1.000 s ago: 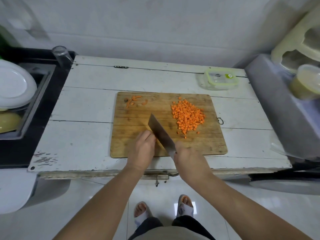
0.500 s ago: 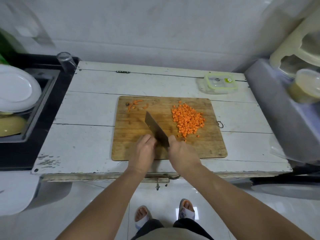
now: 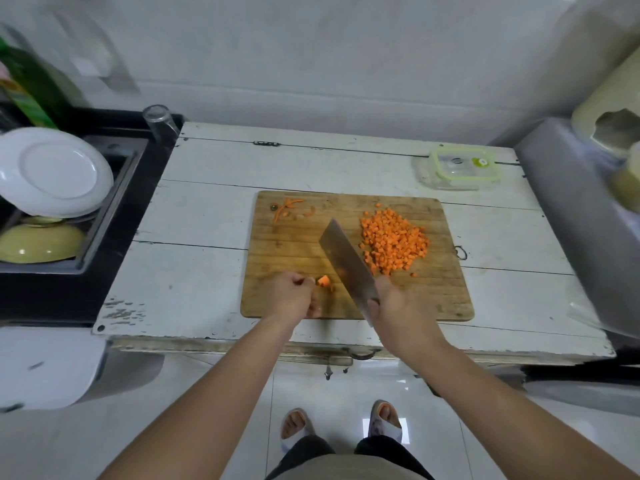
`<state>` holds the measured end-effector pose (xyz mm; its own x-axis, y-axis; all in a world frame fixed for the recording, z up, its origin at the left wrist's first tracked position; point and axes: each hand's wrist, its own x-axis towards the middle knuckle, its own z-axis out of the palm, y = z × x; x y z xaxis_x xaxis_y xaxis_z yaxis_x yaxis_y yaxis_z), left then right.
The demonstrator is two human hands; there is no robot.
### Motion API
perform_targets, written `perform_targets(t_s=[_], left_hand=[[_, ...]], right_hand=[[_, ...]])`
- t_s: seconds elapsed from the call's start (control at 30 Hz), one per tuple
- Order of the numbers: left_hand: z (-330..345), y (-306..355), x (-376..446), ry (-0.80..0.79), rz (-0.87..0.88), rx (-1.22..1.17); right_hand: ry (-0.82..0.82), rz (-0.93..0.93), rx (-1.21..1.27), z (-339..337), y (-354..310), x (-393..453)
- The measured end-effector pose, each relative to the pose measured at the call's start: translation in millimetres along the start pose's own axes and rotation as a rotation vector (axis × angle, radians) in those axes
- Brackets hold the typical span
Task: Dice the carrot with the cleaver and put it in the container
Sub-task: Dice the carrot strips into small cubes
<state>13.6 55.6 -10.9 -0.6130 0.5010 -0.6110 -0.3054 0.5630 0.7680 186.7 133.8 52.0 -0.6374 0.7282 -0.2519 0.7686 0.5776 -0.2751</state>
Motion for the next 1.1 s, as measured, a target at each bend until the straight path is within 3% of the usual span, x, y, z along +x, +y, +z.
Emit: perform_targets(t_s=[0.3,0.7,0.87,1.0,1.1], left_hand=[[18.9,5.2,11.0,-0.043,-0.046,-0.028],[27.9,1.3,5.1,0.079,0.062,0.107],[25.0,1.0,10.0,0.052,0.037,0.112],[18.0,8.6,4.8,-0.034,-0.044,-0.001],[13.1,10.5,5.5,-0.091,-0.082,-0.058]], right_hand=[[-0.014,-0.039,-0.090,17.9,-14.1,-13.4],[-0.069,-0.002,-0.229,23.3,-33.6,-9.0],[-0.010,0.017,-0.126,23.4,-31.1,18.4],[0.037,0.104,-0.010,8.8,-5.4,24.2],[0.049,0.064,0.034,3.6,1.8,13.4]])
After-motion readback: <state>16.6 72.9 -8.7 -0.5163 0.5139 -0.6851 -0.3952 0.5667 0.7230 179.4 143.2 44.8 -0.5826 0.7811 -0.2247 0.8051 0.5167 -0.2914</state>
